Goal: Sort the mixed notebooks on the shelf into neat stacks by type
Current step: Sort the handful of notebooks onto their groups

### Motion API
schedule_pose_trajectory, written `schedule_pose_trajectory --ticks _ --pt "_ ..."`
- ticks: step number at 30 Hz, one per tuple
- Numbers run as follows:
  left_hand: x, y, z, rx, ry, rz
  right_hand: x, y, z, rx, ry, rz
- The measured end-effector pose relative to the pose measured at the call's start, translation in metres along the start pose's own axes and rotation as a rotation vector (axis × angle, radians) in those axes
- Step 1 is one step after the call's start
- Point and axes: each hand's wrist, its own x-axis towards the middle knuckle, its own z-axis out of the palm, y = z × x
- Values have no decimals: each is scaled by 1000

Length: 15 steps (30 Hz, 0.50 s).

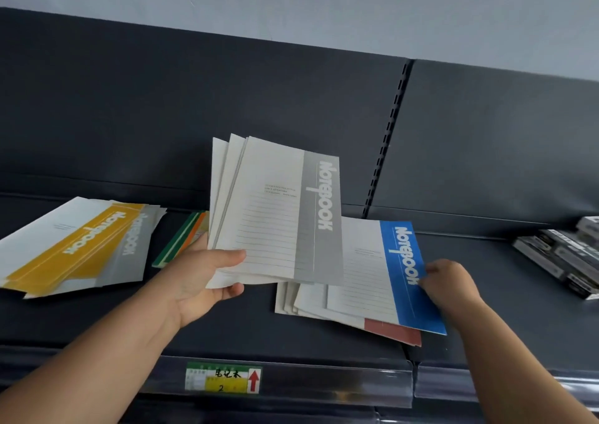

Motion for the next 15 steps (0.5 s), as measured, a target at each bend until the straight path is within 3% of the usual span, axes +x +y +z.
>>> schedule_pose_trajectory --ticks 2,4,6,7,9,15 --pt "-1 1 6 -2 -29 3 -7 -12 -2 -51 120 -85" --pt "-2 -1 15 2 -57 -5 -21 -32 -4 264 125 -174" --pt "-2 -5 27 17 -70 -10 -42 -60 -6 820 -226 -116" --pt "-2 -8 33 29 -73 -8 -49 -70 -5 971 -394 -58" --pt "-2 -11 42 56 -75 6 -53 -76 2 1053 -498 -10" --pt "-3 -12 56 59 -51 -10 -47 -53 2 1160 -439 76"
